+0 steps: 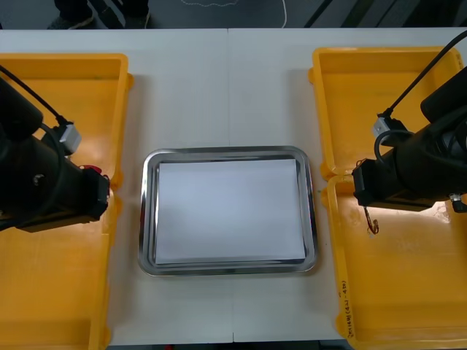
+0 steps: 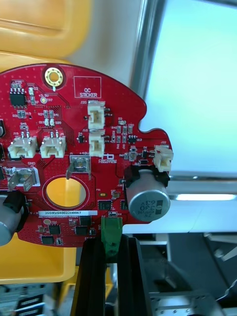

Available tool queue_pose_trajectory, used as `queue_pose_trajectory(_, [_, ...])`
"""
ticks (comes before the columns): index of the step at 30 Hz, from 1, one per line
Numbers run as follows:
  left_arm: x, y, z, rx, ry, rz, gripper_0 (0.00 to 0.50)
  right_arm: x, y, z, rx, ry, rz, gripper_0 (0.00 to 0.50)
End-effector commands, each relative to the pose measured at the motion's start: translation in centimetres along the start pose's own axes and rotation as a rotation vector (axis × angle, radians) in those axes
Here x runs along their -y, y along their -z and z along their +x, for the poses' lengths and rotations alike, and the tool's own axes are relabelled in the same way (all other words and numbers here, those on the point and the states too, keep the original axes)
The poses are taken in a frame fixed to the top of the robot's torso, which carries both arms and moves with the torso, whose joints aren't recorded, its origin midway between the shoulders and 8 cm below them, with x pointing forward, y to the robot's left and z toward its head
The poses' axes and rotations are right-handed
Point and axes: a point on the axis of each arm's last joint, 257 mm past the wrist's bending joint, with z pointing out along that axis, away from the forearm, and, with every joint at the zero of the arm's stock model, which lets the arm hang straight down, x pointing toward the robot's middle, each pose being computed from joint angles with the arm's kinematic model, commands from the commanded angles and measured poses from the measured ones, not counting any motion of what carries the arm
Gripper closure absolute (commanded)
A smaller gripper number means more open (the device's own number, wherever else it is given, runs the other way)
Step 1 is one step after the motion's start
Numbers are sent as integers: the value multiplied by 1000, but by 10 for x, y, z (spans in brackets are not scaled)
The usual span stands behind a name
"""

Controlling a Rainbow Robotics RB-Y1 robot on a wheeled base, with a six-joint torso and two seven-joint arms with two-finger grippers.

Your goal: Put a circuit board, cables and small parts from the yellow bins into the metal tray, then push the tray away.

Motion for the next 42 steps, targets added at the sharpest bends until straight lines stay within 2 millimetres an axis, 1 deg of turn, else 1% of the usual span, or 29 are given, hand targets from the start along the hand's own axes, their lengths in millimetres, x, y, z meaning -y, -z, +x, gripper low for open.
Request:
queue_pose_trajectory(1, [22, 10, -1, 25, -173, -34, 500, -6, 6, -5, 33, 27, 9, 500])
queue_pose_trajectory(7, [59, -4, 6, -2, -162, 11, 500, -6, 6, -5, 33, 28, 10, 500])
queue_pose_trajectory(12, [80, -20, 6, -4, -166, 30, 500, -6, 6, -5, 32, 29, 9, 500])
queue_pose_trajectory(16, [94, -37, 7, -9, -158, 30, 500, -6, 6, -5, 34, 30, 10, 500])
queue_pose_trajectory(21, [98, -52, 11, -27, -153, 7, 500, -6, 6, -5, 33, 28, 10, 500])
queue_pose_trajectory(26, [99, -66, 24, -59, -169, -16, 500, -6, 6, -5, 34, 30, 10, 500])
queue_pose_trajectory(30, [103, -77, 38, -84, -187, -15, 500, -6, 6, -5, 33, 28, 10, 500])
queue_pose_trajectory(35, [107, -91, 40, -52, -231, -9, 500, -6, 6, -5, 33, 28, 10, 500])
queue_pose_trajectory(42, [103, -108, 40, -11, -255, -26, 500, -5, 5, -6, 34, 28, 12, 500])
